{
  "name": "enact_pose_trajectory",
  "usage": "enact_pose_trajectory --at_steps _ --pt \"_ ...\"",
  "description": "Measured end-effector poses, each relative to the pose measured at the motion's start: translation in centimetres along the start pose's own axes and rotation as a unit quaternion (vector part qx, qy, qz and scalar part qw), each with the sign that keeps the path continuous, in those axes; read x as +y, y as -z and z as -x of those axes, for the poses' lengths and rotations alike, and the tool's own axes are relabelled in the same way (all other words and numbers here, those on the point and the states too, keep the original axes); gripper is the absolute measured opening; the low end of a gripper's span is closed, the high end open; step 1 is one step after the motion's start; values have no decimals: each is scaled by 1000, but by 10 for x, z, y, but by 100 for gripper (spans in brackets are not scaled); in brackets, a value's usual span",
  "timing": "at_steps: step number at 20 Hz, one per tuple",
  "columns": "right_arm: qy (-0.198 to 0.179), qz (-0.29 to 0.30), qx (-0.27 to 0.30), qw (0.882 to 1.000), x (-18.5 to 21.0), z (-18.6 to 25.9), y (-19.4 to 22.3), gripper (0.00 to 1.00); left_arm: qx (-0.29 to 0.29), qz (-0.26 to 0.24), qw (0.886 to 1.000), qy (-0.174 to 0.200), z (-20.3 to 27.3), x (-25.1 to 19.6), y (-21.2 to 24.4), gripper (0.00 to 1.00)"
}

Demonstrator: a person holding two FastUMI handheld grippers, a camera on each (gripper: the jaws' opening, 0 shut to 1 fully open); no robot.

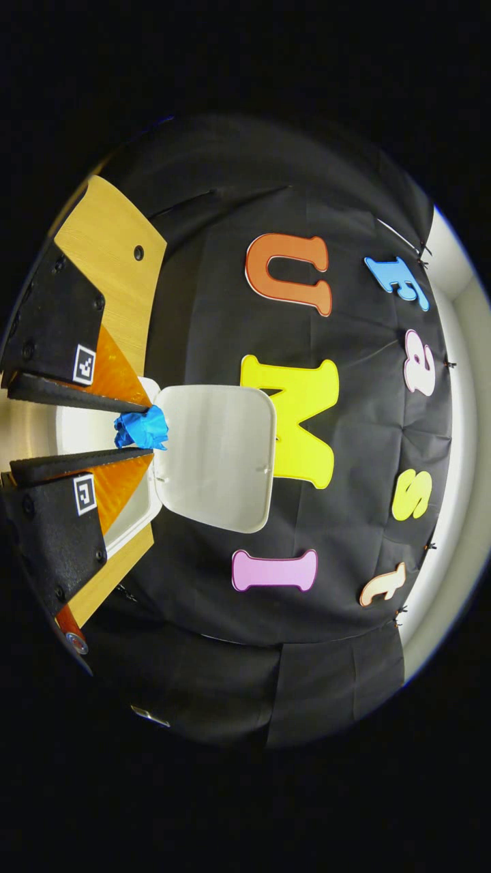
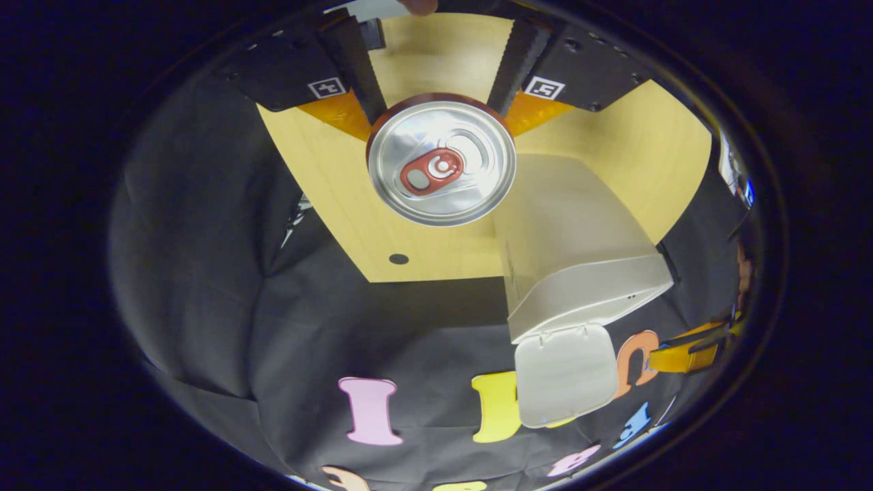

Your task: Press the lid of the desktop garbage bin to open it, pick up the crumpled paper on the desktop and throw it into the bin, then pick up the pop can on the desktop and drop it into the bin, and finally close the garbage bin lid.

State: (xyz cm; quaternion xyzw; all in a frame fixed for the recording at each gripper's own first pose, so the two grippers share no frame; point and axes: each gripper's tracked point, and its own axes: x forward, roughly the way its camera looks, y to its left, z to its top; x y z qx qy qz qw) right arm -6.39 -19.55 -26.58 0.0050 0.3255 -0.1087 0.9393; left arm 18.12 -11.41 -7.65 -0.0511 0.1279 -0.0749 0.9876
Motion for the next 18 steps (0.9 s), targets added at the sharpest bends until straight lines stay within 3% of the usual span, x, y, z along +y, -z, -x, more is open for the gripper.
enact_pose_trajectory --at_steps 6,11,18 --pt "7 -31 -9 999 -17 7 -12 79 13 -7 1000 8 -14 -9 4 49" --pt "-1 -22 -16 1000 -12 10 -19 79 8 -11 1000 1 -11 -6 -1 99" --pt "-23 3 -20 1000 10 20 -42 79 -2 -1 1000 -17 18 16 -8 98"
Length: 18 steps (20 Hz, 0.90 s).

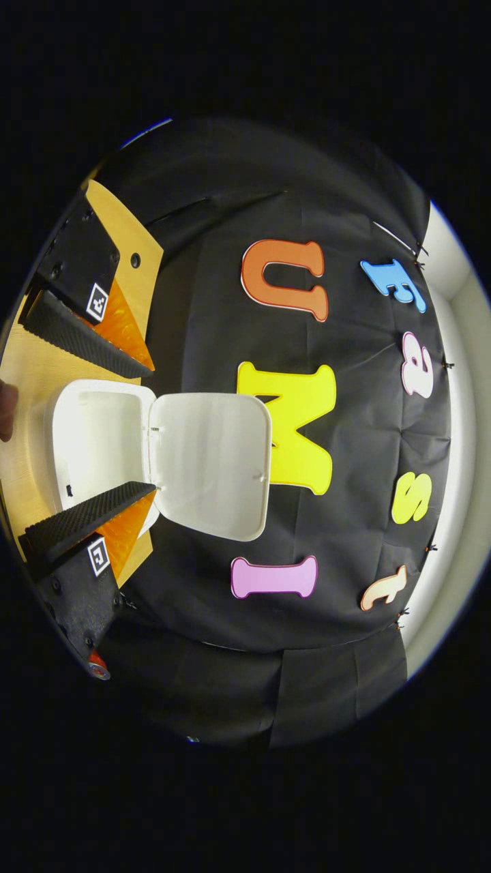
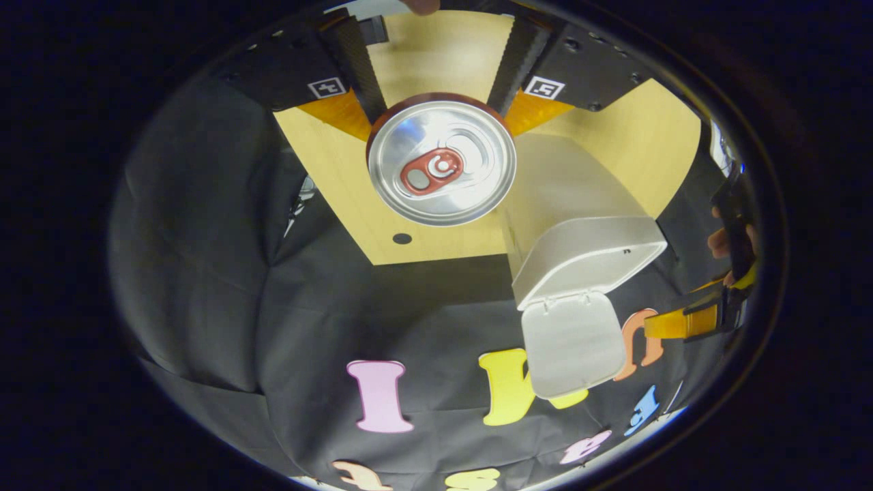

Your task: Press the lid of the desktop garbage bin to open it, pick up the crumpled paper on the desktop and throw it into the bin, then pick up the pop can on the desktop and drop it into the bin, and finally close the garbage bin lid.

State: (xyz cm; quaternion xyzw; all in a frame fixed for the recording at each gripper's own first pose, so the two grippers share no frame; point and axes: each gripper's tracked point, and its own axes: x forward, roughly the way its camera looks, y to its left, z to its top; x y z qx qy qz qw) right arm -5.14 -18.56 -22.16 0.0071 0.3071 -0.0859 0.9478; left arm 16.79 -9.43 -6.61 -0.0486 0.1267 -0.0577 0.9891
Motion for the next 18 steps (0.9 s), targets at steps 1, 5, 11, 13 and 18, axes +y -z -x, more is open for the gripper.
enact_pose_trajectory --at_steps 1,5,11,13,18 --pt "-4 8 -3 1000 5 3 -9 79 -2 -1 1000 -1 6 5 -1 99" --pt "-31 35 -31 998 32 13 -66 79 -17 2 1000 -25 34 29 -2 98" --pt "-94 86 -66 990 100 7 -136 80 -31 25 997 -65 93 57 13 98" --pt "-109 97 -63 987 121 1 -147 79 -36 19 996 -84 108 70 13 98" --pt "-130 125 -33 983 161 -29 -154 79 -46 12 989 -140 153 109 15 98"
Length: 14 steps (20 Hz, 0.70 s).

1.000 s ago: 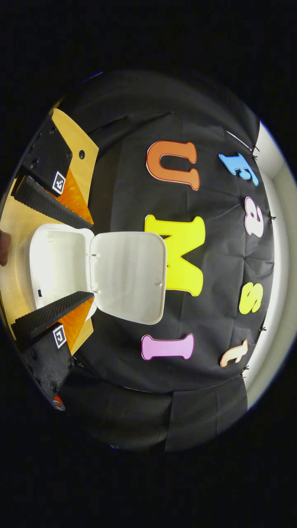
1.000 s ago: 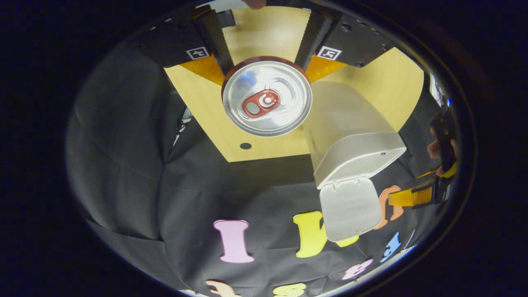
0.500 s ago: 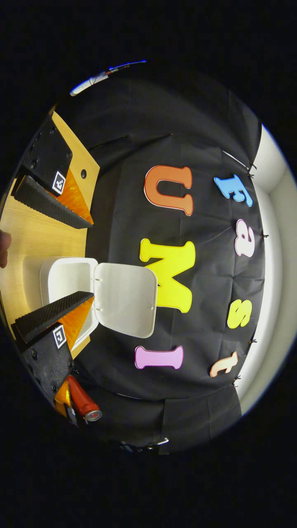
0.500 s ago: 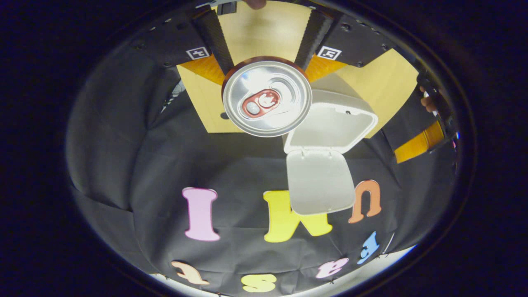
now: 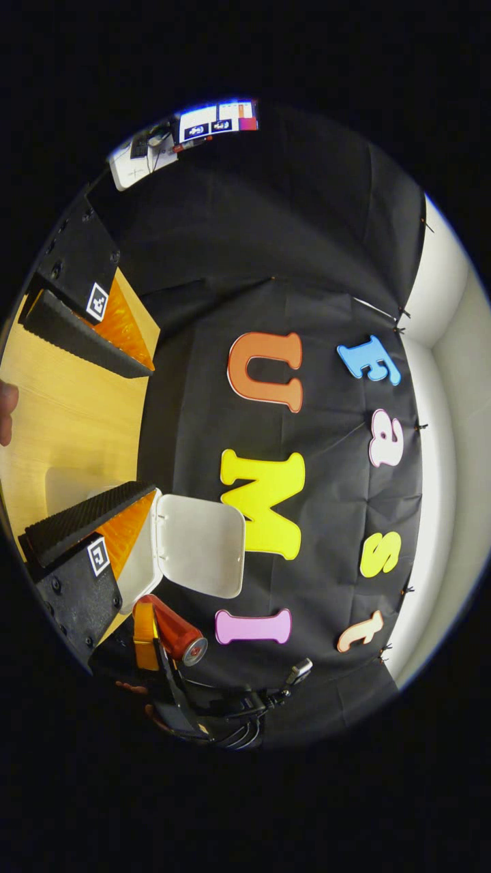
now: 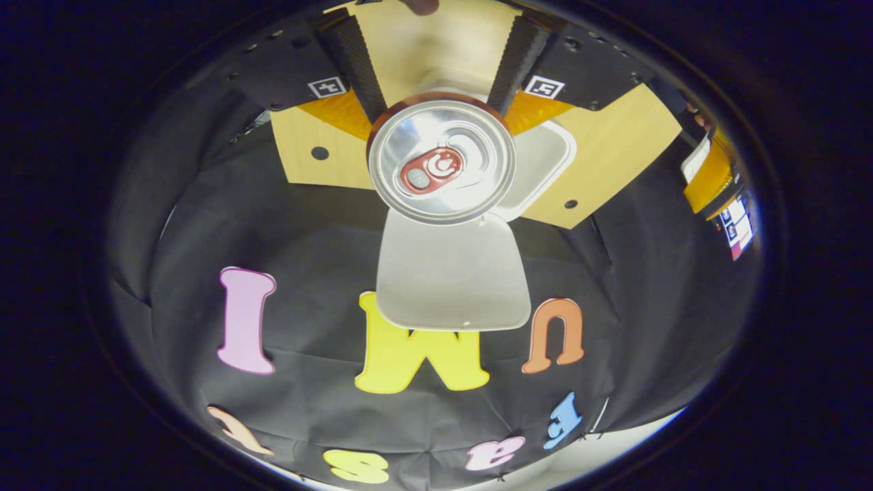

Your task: Press the lid of the desktop garbage bin to open it, pick up the crumpled paper on the desktop and throw it into the bin, then pick up the pop can on the desktop and drop it into the bin, and finally close the garbage bin lid.

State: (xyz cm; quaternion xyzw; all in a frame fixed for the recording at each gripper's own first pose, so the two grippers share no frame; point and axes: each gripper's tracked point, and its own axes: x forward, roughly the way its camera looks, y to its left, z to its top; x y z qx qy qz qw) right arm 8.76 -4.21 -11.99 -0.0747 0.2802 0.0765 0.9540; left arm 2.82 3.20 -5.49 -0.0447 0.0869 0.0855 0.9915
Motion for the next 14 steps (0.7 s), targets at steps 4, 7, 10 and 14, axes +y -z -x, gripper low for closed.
enact_pose_trajectory --at_steps 4,7,10,14 --pt "-7 13 29 999 15 -35 -6 79 -3 0 999 -35 16 26 -4 98" --pt "-11 19 46 999 25 -54 -5 79 -8 -18 998 -56 29 45 -9 98" --pt "-14 24 62 998 32 -69 -1 79 -9 -24 997 -69 36 54 -15 98" --pt "-18 31 72 997 39 -80 2 80 -5 -29 996 -82 41 62 -15 98"
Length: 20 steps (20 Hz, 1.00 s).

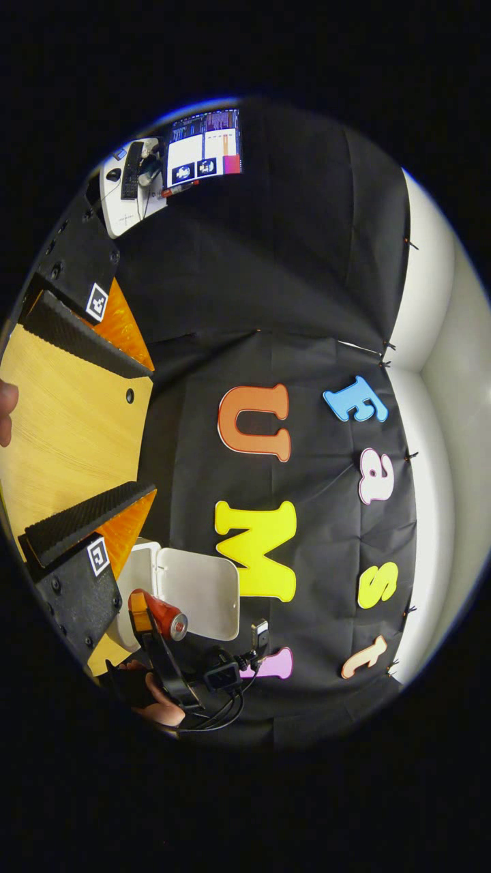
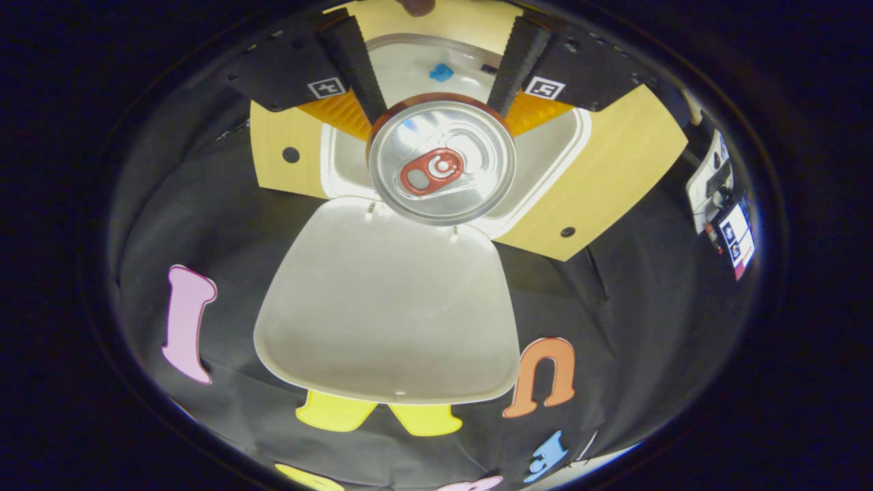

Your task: Press the lid of the desktop garbage bin to open it, pick up the crumpled paper on the desktop and throw it into the bin, then pick up the pop can on the desktop and drop it into the bin, and finally close the garbage bin lid.

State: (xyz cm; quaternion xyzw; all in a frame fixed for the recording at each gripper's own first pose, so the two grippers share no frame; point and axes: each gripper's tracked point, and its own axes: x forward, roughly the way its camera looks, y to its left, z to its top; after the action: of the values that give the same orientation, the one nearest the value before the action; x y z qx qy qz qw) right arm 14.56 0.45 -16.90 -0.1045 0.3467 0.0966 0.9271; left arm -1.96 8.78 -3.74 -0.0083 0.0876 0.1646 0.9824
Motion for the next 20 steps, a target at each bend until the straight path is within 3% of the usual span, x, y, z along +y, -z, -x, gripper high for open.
enact_pose_trajectory --at_steps 8,10,15,20 --pt "1 -6 -6 1000 1 -6 -6 83 -1 -6 1000 -5 1 1 -4 98" --pt "4 -10 -13 1000 -2 -1 -9 90 -2 -6 1000 -2 2 -1 -4 98" --pt "23 -32 -53 998 -18 21 -22 98 4 -4 1000 17 2 -17 -2 98" --pt "58 -48 -113 991 -38 56 -43 98 13 -6 999 39 1 -34 4 98"
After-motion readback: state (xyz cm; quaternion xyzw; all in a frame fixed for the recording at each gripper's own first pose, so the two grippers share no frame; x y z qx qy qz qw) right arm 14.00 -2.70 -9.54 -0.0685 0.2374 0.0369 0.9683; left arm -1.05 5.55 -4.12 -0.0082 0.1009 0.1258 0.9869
